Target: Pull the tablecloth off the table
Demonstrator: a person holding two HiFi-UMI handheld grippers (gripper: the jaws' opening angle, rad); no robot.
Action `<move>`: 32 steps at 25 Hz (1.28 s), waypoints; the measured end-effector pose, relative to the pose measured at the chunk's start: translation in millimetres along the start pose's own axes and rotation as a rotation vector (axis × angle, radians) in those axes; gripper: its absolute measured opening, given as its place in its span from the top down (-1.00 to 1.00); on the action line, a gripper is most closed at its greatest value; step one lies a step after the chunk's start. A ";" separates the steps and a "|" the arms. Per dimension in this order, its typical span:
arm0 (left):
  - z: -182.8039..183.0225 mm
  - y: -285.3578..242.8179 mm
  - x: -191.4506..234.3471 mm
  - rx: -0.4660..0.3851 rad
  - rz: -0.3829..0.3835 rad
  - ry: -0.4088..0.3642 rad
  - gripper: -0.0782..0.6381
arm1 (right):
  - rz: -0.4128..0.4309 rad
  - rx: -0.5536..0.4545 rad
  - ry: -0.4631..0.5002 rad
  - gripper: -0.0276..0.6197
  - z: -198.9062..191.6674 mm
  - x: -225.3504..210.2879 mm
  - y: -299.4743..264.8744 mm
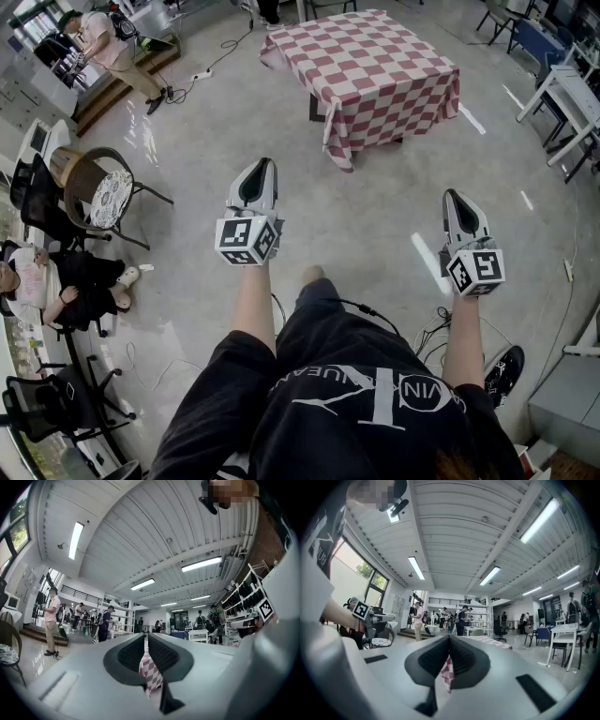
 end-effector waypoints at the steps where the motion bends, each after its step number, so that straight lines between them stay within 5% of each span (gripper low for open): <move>1: 0.7 2.8 -2.3 0.004 -0.007 -0.004 0.75 | 0.004 0.002 -0.003 0.88 -0.8 2.8 1.7; 12: -32.4 -15.4 2.6 0.067 -0.015 -0.004 0.75 | 0.001 0.039 -0.046 0.88 -42.3 -6.0 -15.4; 32: -132.7 -259.9 69.6 0.123 -0.025 0.064 0.75 | -0.133 0.113 -0.107 0.88 -110.1 -168.9 -206.3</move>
Point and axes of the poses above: the fingertips, and each gripper's own axes: y backward along the fingers, x to its left, z out of its top, the point moved 7 cm from there along y, backward along the fingers, and after that the axes turned 15 degrees about -x, right-handed, at the moved point
